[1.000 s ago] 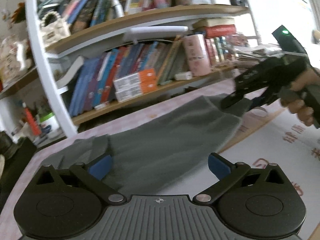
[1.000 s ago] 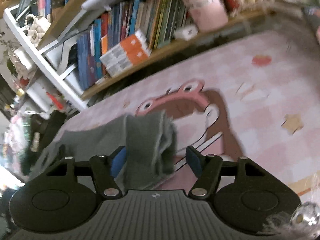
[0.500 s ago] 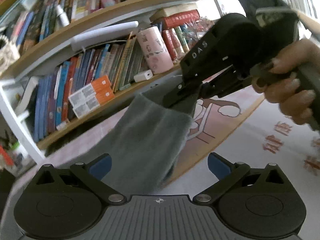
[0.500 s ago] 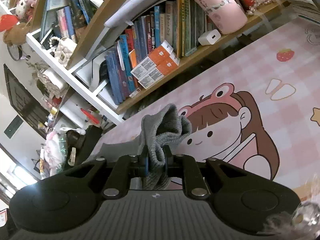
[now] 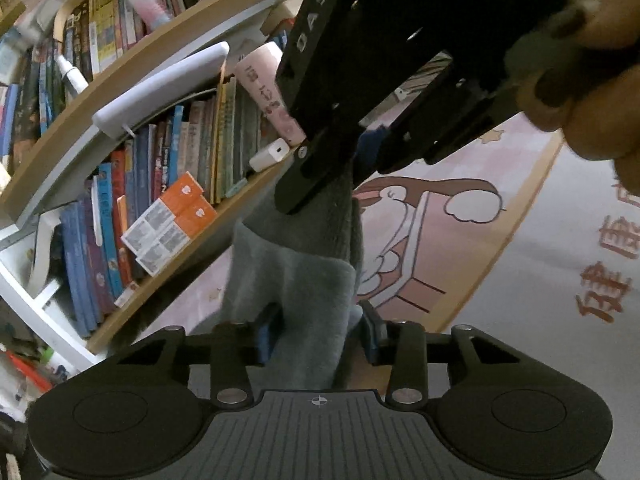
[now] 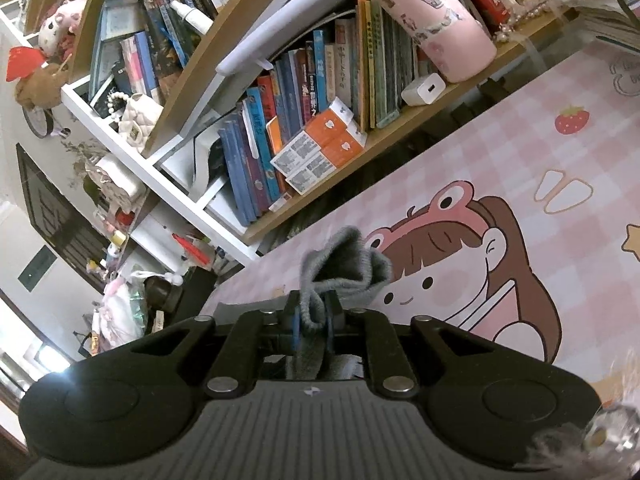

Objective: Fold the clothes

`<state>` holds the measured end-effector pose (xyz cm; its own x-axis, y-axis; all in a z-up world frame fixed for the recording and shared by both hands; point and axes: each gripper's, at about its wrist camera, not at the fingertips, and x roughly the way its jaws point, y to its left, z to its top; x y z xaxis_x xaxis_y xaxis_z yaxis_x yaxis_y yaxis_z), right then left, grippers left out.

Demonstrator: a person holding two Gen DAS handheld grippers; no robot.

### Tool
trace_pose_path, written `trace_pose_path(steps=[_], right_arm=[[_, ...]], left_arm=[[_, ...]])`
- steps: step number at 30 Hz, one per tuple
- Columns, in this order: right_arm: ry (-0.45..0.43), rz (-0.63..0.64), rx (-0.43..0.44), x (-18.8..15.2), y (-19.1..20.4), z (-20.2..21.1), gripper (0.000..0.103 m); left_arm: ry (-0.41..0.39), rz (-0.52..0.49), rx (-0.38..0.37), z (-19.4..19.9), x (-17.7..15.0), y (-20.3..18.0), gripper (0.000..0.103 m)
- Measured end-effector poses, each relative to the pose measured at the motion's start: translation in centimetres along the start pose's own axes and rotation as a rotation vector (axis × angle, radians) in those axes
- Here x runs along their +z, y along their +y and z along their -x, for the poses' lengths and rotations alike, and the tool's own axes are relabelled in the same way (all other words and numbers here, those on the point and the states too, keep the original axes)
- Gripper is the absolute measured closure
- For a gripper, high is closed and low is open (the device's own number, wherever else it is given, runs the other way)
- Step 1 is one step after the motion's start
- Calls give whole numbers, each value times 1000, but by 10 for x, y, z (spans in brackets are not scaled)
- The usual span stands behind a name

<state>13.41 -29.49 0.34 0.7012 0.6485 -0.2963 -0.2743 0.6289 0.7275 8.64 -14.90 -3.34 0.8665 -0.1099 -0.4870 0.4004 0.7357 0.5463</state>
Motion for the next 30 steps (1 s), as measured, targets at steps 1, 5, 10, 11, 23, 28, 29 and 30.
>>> trace_pose_path(steps=[1, 5, 10, 11, 23, 28, 29, 30], right_arm=[[-3, -3, -3, 0, 0, 1, 93], [-15, -16, -15, 1, -2, 3, 86], [-32, -28, -21, 3, -4, 6, 54], [-32, -21, -16, 2, -2, 6, 52], [-3, 82, 50, -2, 13, 2, 42], [59, 165, 52, -14, 25, -10, 42], [71, 171, 50, -15, 26, -12, 42], [81, 176, 47, -17, 26, -14, 42]], left_arm=[[0, 6, 0, -1, 0, 0, 74], [-11, 25, 7, -1, -2, 4, 87], [-49, 169, -4, 4, -3, 30, 89], [-54, 207, -13, 5, -3, 37, 89], [-119, 596, -104, 20, -18, 115, 90], [-184, 667, -64, 43, -23, 149, 90], [-198, 674, -50, 48, -23, 155, 90], [-212, 681, -35, 54, -24, 162, 90]])
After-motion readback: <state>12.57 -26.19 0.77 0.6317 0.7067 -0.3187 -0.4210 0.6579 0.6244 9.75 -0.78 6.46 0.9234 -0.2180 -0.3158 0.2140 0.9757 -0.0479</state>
